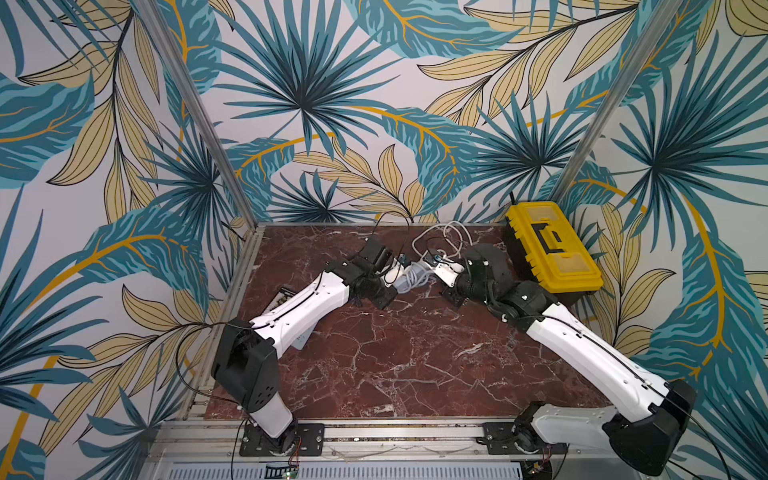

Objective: Wrap the cord around the power strip
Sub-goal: Wrap the power cord around the power strip, then place the power strip at the center of the board.

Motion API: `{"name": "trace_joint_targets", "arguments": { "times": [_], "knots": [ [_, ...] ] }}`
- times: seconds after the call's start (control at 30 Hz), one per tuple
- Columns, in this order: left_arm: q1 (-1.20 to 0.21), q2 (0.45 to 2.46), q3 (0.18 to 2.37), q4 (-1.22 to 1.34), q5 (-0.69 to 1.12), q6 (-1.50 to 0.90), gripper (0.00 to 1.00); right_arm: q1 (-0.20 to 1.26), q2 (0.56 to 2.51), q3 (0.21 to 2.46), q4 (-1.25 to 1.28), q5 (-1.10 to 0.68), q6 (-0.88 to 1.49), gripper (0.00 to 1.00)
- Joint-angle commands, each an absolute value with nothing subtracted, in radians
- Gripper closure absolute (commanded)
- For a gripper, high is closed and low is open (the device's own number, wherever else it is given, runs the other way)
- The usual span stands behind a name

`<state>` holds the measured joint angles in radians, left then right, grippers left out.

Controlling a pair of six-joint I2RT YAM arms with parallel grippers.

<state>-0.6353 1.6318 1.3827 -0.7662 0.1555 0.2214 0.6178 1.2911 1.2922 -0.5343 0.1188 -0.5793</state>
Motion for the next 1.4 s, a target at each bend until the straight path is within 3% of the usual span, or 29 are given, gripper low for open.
{"name": "trace_joint_targets", "arguments": {
  "times": [0.0,0.3,0.5,0.63,0.8,1.2,1.27,1.37],
  "knots": [
    [-0.663,1.566,1.312,-0.810,0.245,0.282,1.00,0.623,1.391,1.437,-0.545,0.227,-0.809,1.00],
    [-0.666,1.451,1.144,-0.666,0.285,0.135,1.00,0.576,1.729,1.629,-0.482,-0.033,-0.694,1.00],
    [-0.570,1.436,1.079,-0.528,0.359,-0.010,1.00,0.573,1.965,1.881,-0.749,-0.190,-0.641,0.78],
    [-0.540,1.443,1.022,-0.429,0.389,-0.079,1.00,0.577,1.993,1.892,-0.790,-0.244,-0.599,0.59],
    [-0.540,1.503,0.977,-0.373,0.339,-0.160,1.00,0.595,2.031,1.884,-0.742,-0.247,-0.459,0.50],
    [-0.540,1.531,0.878,-0.294,0.270,-0.225,1.00,0.675,2.140,1.733,-0.448,-0.199,-0.185,0.45],
    [-0.540,1.521,0.865,-0.294,0.268,-0.241,0.92,0.685,2.157,1.719,-0.425,-0.188,-0.168,0.45],
    [-0.539,1.488,0.834,-0.294,0.260,-0.264,0.72,0.692,2.183,1.696,-0.403,-0.178,-0.142,0.45]
  ]
}}
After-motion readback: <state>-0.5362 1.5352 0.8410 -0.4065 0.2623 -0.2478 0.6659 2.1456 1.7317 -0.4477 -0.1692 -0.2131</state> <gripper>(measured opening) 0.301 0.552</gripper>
